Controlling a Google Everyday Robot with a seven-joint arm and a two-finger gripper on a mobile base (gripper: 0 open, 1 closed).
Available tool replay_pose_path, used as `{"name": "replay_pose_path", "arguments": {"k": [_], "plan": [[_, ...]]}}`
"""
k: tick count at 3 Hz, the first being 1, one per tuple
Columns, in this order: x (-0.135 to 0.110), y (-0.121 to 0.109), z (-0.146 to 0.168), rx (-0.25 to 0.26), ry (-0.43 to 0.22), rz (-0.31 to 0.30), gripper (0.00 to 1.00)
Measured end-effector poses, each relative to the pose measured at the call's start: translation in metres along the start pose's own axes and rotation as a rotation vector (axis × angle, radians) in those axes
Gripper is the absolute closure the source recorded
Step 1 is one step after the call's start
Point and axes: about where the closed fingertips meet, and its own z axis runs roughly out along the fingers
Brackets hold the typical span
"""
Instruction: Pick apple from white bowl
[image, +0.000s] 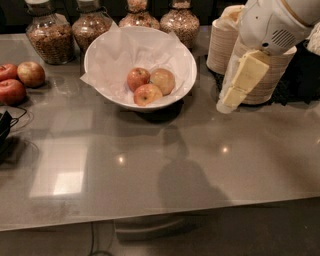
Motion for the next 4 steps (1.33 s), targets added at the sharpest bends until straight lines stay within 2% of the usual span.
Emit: {"name": "replay_pose_path", "arguments": {"k": [1, 2, 3, 4], "plan": [[-0.042, -0.008, 0.011, 0.012, -0.086, -0.092, 0.0], [-0.044, -0.008, 0.012, 0.016, -0.094, -0.091, 0.0], [-0.061, -0.021, 0.027, 0.037, -0.177, -0.088, 0.0], [-0.09, -0.042, 0.05, 0.012, -0.297, -0.083, 0.0]]}}
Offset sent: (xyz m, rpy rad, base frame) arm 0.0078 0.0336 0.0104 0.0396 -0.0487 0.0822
